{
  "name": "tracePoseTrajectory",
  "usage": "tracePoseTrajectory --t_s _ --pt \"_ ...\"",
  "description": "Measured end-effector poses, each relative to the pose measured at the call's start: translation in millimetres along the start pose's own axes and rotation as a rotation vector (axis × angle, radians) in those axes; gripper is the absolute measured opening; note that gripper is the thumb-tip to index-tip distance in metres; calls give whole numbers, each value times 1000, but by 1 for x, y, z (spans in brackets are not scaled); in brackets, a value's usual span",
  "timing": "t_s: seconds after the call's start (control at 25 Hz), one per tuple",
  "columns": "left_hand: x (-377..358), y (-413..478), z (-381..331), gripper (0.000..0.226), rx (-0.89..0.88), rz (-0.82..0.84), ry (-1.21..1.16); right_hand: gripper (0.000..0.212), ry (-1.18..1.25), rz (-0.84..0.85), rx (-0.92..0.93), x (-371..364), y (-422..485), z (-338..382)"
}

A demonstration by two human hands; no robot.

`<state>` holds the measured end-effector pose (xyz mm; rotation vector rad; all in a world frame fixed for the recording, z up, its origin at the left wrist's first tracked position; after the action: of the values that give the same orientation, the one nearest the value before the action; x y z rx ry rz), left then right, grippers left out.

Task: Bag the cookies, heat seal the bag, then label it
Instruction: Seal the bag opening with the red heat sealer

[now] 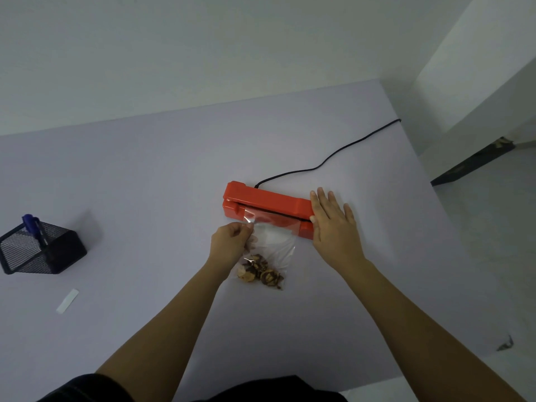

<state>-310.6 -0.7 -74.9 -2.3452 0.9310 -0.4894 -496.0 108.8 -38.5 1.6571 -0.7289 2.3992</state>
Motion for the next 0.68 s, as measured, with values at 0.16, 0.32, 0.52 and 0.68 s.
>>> tracePoseTrajectory --t_s 0.16,0.32,0.52,0.68 --pt "1 0 -3 27 -13 -9 48 57 0 1 3 0 1 -1" --pt "1 0 -5 25 -24 -10 27 56 4 -6 3 -1 0 -1" --pt "1 -1 -4 27 -18 -1 -5 61 -19 8 14 0 1 -3" --pt "2 -1 -3 28 -12 0 -17 69 -22 44 55 3 1 -2"
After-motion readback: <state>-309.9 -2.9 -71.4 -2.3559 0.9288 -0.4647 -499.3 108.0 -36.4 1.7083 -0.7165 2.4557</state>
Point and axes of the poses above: each hand's wrist, its own y-axis towards the middle knuckle, its own x-axis out of the back of the hand, z = x × y, the point moved 6 cm from there along y, towards the middle knuckle, and after that the axes turned 15 degrees about z, right-handed, at the moved point
